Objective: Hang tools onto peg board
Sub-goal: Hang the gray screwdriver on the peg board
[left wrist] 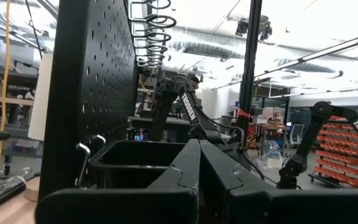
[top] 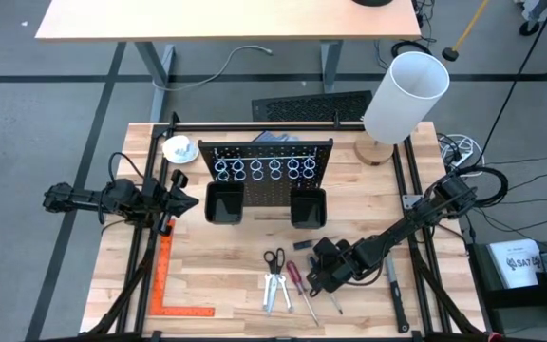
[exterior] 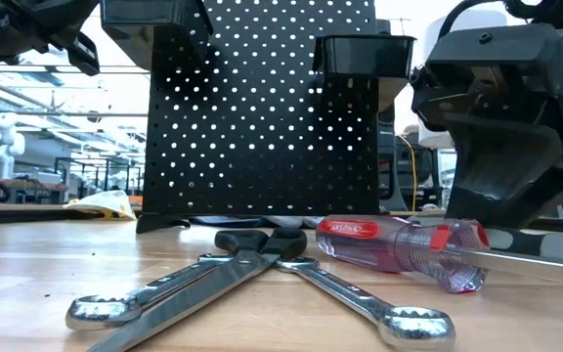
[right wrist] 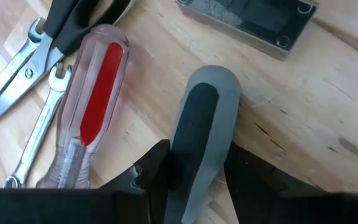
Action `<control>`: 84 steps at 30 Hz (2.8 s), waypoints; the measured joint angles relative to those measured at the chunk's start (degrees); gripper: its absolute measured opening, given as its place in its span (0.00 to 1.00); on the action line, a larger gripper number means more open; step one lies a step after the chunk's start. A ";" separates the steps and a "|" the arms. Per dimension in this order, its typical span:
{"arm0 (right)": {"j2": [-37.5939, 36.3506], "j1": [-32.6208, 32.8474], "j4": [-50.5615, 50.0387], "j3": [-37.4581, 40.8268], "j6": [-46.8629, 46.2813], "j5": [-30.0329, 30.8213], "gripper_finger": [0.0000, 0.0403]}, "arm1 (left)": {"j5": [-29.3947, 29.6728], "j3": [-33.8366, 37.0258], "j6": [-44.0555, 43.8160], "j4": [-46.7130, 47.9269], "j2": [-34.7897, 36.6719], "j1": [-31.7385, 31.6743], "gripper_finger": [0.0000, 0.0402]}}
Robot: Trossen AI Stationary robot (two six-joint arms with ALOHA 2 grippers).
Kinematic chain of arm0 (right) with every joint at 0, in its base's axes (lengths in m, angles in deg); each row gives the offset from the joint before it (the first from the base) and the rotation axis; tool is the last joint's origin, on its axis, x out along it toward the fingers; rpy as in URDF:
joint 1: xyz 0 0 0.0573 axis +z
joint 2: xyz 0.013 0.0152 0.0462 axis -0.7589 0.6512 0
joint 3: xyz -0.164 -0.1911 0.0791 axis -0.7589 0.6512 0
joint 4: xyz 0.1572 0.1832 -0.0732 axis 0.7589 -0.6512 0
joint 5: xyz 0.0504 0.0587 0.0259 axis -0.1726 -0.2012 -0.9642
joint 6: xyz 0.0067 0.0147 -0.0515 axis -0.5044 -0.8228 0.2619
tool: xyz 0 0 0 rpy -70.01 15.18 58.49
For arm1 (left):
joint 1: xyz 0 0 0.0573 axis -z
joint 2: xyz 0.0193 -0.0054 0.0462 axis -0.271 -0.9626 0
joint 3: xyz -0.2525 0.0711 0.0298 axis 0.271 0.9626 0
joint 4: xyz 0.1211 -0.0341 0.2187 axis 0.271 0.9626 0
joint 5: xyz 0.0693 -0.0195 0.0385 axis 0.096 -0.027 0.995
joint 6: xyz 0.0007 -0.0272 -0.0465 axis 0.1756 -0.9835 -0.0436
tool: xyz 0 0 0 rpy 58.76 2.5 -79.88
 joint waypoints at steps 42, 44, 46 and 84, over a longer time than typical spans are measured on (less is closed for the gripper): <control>-30.47 5.92 31.60 0.45 63.14 19.88 0.29 | 0.39 0.00 -1.22 -0.04 0.00 0.00 0.02; -32.40 5.92 37.13 0.43 71.69 21.61 0.29 | 0.37 0.00 -1.20 -0.02 0.00 0.00 0.02; -33.85 5.92 43.31 0.39 80.70 23.84 0.29 | 0.37 0.00 -1.20 -0.03 0.00 -0.01 0.02; -19.60 -17.53 41.24 -40.25 105.98 10.43 0.29 | 1.60 0.00 -1.02 -0.07 0.00 -0.02 0.02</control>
